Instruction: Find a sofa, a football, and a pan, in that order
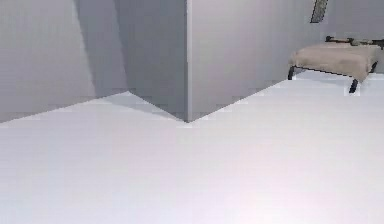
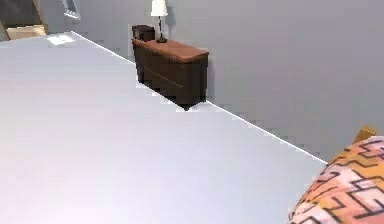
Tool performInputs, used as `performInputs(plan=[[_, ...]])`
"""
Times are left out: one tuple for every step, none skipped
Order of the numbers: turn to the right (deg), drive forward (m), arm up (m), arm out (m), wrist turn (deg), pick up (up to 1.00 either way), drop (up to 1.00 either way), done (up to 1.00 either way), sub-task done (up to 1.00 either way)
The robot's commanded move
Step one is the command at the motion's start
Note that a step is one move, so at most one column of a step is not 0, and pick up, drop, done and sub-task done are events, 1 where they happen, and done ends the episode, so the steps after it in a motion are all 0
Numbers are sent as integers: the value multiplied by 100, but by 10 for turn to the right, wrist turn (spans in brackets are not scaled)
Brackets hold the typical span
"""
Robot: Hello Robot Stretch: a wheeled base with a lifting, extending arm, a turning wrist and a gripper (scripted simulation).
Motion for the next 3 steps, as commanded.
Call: performInputs(plan=[[-420,0,0,0,0,0,0,0,0],[0,10,0,0,0,0,0,0,0],[450,0,0,0,0,0,0,0,0]])
